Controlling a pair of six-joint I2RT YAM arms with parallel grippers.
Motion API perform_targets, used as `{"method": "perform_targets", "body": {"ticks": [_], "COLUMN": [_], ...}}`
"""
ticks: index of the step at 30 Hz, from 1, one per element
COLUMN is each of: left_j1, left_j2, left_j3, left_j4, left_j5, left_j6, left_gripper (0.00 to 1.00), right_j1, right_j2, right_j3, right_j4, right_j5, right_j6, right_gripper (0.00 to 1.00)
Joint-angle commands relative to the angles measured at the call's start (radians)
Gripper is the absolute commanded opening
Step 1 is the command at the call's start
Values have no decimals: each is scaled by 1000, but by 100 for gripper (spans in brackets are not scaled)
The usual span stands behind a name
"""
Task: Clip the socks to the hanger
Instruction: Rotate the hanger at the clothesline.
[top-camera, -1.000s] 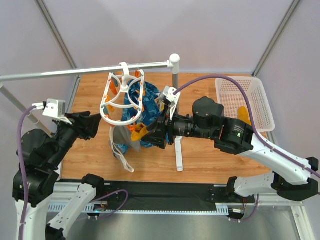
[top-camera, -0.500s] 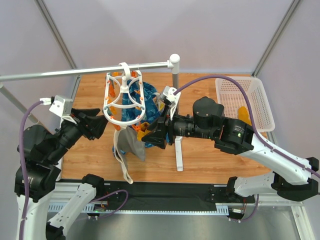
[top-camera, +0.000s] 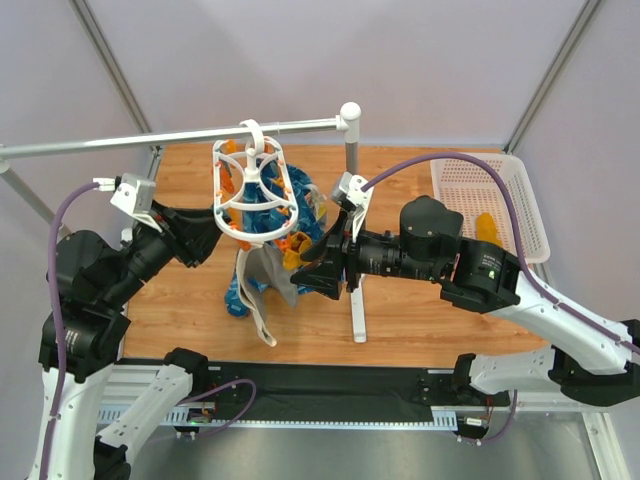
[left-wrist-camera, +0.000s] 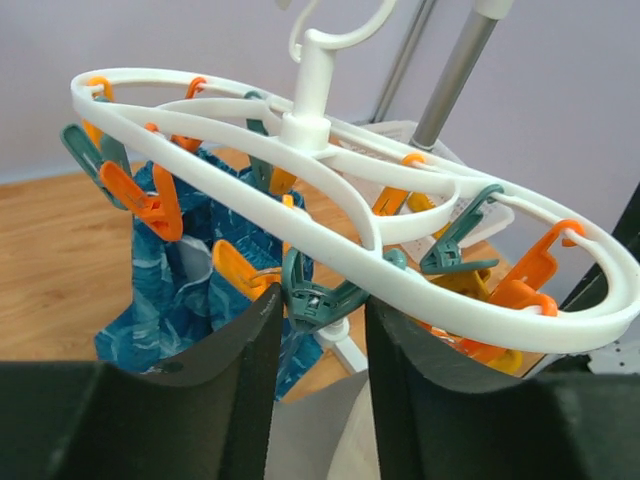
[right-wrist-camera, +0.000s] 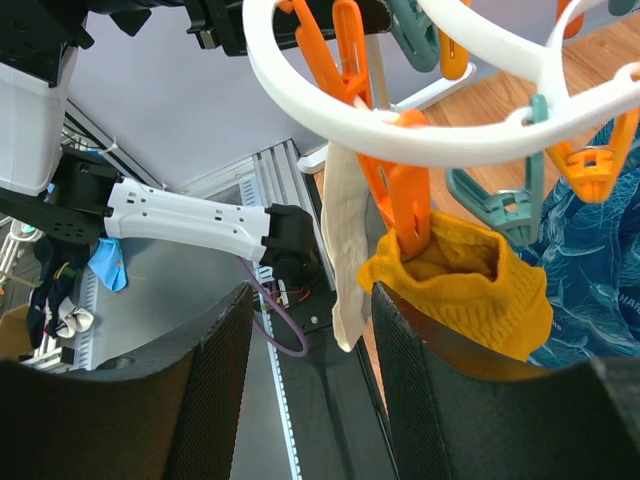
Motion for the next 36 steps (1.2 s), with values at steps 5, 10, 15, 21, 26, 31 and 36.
{"method": "perform_targets", "body": {"ticks": [5, 10, 15, 21, 26, 31, 36], "left_j1": [1, 1, 1, 1, 1, 1, 1], "left_j2": [15, 14, -5, -26, -5, -9, 0], "left_j3": [1, 11, 34, 8, 10, 2, 4], "left_j4": [112, 55, -19, -39, -20, -37, -48], "left_j5": [95, 121, 124, 101, 120, 81, 94], "left_j6": [-111, -160, -167, -202, -226, -220, -226], "left_gripper": [24, 1, 0, 0, 0, 0, 0], "right_j1": [0, 0, 0, 0, 84, 319, 413], "right_j2": [-13, -13, -39, -31, 54, 185, 341], "right_j3": [-5, 0, -58, -107, -115, -20, 35], "right_j4": [-9, -78, -54, 136, 380, 245, 253], "right_j5": [-41, -66, -30, -131, -310, 429, 883], "right_j6": [-8, -28, -1, 113, 196, -80, -151], "right_gripper": [52, 53, 53, 56, 69, 77, 78]}}
